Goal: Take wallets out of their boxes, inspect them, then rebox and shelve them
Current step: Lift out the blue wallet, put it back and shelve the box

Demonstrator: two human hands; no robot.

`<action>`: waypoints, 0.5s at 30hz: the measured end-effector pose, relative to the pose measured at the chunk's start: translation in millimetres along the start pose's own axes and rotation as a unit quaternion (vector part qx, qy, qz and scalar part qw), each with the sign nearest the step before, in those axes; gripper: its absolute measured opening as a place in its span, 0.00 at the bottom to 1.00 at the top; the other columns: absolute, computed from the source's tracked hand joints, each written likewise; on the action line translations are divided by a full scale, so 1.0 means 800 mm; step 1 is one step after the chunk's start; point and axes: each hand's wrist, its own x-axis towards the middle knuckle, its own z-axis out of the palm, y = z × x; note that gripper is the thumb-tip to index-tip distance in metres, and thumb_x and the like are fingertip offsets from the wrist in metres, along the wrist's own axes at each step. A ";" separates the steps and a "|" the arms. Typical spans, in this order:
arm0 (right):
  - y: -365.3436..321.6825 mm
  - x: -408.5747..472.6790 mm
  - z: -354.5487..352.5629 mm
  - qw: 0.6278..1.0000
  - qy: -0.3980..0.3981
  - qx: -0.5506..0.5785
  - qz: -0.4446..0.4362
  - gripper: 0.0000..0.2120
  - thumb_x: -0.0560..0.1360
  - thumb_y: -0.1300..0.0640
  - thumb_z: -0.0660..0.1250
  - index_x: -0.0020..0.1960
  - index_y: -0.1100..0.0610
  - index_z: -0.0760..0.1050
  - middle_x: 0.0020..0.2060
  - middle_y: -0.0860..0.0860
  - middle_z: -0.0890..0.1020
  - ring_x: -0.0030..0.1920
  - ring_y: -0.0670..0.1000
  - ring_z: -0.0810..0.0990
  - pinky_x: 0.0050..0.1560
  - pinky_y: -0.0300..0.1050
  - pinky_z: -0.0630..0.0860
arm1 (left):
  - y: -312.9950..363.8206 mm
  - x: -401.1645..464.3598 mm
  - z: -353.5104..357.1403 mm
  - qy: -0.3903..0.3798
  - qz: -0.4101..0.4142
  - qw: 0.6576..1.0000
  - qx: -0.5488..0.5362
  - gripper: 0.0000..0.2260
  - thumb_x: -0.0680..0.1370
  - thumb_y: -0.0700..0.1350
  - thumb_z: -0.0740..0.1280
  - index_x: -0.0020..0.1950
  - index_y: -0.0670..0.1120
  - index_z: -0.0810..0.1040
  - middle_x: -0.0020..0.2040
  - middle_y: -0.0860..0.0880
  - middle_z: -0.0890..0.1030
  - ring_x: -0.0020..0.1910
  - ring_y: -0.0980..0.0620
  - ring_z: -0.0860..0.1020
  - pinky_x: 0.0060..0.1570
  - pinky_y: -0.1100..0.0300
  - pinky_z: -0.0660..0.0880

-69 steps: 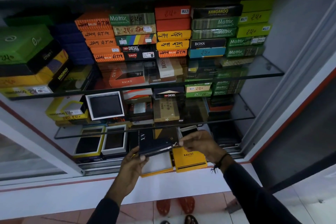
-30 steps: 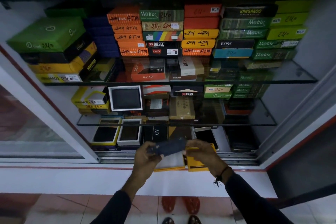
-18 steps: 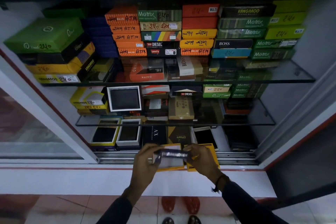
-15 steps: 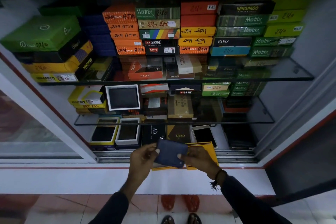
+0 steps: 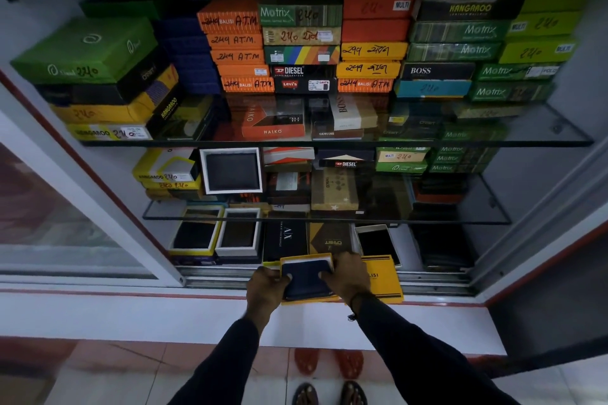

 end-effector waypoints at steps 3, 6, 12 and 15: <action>-0.007 0.006 -0.004 0.998 -0.055 -0.017 -0.008 0.23 0.66 0.44 0.76 0.54 0.57 0.79 0.52 0.54 0.84 0.52 0.53 0.83 0.51 0.47 0.83 | -0.003 0.000 0.001 -0.002 0.000 1.000 0.011 0.14 0.76 0.47 0.73 0.32 0.52 0.75 0.37 0.46 0.82 0.42 0.42 0.83 0.44 0.43 0.84; -0.002 0.007 -0.009 0.991 -0.126 -0.033 -0.023 0.29 0.60 0.47 0.82 0.56 0.56 0.77 0.56 0.52 0.82 0.57 0.54 0.81 0.55 0.46 0.81 | -0.005 0.001 0.004 -0.011 0.023 0.998 0.050 0.11 0.78 0.50 0.69 0.37 0.50 0.80 0.41 0.45 0.85 0.44 0.43 0.84 0.43 0.47 0.83; -0.002 -0.003 0.002 0.997 -0.062 -0.045 -0.029 0.25 0.66 0.56 0.79 0.60 0.54 0.75 0.56 0.53 0.83 0.56 0.55 0.82 0.53 0.46 0.83 | -0.012 0.010 0.007 -0.034 0.024 0.997 0.071 0.14 0.80 0.49 0.65 0.47 0.42 0.85 0.47 0.42 0.85 0.45 0.44 0.82 0.42 0.55 0.76; -0.011 -0.002 0.002 0.998 -0.067 0.015 0.009 0.27 0.65 0.55 0.79 0.60 0.55 0.74 0.54 0.53 0.83 0.55 0.55 0.82 0.48 0.44 0.80 | -0.018 0.011 0.002 -0.075 -0.015 0.997 0.009 0.07 0.78 0.46 0.69 0.40 0.48 0.84 0.46 0.44 0.84 0.45 0.44 0.81 0.47 0.52 0.78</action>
